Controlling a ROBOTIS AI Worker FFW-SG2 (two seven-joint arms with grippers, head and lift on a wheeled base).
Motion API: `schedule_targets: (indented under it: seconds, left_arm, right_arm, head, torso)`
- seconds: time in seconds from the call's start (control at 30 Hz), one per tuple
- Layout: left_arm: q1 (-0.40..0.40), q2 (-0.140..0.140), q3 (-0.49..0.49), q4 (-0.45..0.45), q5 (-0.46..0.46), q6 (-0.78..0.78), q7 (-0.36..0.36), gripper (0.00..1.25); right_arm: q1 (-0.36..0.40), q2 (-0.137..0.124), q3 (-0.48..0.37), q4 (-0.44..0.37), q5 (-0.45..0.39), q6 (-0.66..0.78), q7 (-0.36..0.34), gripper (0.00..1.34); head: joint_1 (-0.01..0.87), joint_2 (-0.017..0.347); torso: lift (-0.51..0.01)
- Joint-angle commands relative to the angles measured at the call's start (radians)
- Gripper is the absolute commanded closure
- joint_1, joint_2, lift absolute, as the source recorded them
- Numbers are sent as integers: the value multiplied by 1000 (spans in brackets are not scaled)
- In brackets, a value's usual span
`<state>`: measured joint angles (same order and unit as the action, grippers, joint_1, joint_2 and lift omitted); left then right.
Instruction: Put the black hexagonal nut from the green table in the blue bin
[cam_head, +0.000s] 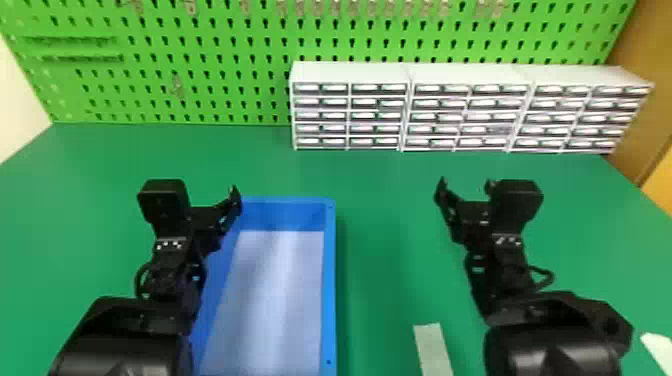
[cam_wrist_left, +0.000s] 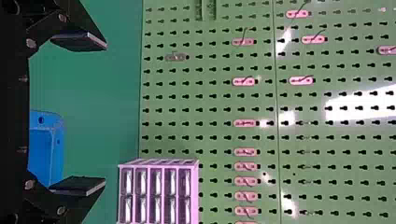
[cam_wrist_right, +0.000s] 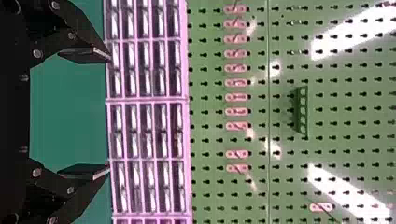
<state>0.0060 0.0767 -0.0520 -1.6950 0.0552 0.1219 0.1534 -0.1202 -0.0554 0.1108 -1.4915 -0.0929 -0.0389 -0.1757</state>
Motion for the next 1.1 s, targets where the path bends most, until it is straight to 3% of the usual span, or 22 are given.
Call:
schedule_targets:
  seconds: [0.0,0.2,0.43,0.7,1.07]
  left_arm:
    - [0,0,1,0,0,1,0,246]
    - [2,0,3,0,0,-1,0,246]
    - [3,0,4,-2,2,-1,0,246]
    - [3,0,7,-3,0,1,0,246]
    - [6,0,14,-6,-2,1,0,246]
  right_arm:
    - [2,-24,-45,-62,1,59,7,432]
    - [4,-47,-132,-128,18,165,85,430]
    - [5,-49,-247,-230,84,364,194,430]
    - [2,-89,-318,-323,117,587,277,430]
    - [5,-201,-339,-452,116,923,361,421]
  head:
    - [686,51]
    - [686,51]
    - [686,51]
    - [686,51]
    - [686,51]
  torso:
    - [-96]
    - [-96]
    - [-96]
    - [-96]
    - [-96]
